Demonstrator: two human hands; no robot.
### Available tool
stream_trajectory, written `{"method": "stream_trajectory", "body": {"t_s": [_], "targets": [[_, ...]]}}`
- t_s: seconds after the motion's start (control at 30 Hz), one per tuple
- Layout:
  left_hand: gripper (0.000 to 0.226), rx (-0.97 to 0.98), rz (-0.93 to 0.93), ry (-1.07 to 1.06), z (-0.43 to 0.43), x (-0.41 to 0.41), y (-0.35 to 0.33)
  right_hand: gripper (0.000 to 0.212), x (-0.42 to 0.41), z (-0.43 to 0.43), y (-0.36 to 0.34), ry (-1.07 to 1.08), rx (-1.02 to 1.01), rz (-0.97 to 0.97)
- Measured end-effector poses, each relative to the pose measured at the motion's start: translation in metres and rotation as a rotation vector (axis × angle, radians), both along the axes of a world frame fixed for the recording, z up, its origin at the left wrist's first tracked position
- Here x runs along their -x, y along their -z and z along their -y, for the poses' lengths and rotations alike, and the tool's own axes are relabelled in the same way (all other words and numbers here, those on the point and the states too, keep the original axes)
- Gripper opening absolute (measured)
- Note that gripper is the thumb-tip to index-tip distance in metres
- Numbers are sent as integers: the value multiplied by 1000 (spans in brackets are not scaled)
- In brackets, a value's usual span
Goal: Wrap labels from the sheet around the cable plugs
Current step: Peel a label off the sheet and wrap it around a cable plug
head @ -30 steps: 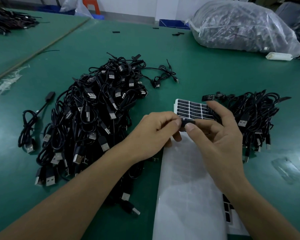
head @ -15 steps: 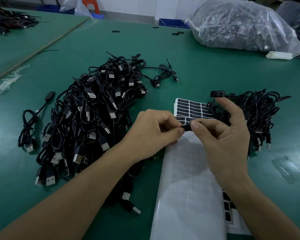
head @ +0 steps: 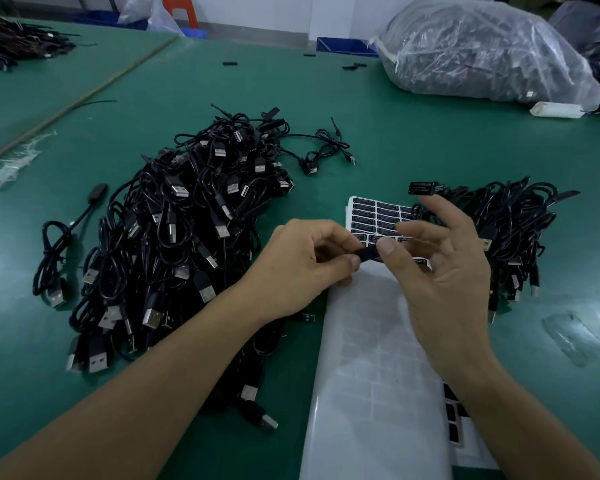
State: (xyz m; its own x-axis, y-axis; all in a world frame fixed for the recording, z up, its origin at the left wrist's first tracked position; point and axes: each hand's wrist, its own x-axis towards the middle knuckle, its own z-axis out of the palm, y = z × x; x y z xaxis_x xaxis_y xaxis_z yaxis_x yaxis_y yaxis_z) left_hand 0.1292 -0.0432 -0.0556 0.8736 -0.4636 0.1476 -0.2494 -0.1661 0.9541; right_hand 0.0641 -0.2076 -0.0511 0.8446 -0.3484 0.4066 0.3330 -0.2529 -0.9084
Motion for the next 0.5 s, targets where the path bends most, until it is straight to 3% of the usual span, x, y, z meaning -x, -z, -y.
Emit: {"method": "stream_trajectory", "body": {"t_s": [0.17,0.5], "targets": [[18,133,-82,-112,1,-2,-2,13,0,0,-1,17,9,40],[15,201,-165,-42,1,4,-10,19,0,-2,-2,-92,-36,-38]]}}
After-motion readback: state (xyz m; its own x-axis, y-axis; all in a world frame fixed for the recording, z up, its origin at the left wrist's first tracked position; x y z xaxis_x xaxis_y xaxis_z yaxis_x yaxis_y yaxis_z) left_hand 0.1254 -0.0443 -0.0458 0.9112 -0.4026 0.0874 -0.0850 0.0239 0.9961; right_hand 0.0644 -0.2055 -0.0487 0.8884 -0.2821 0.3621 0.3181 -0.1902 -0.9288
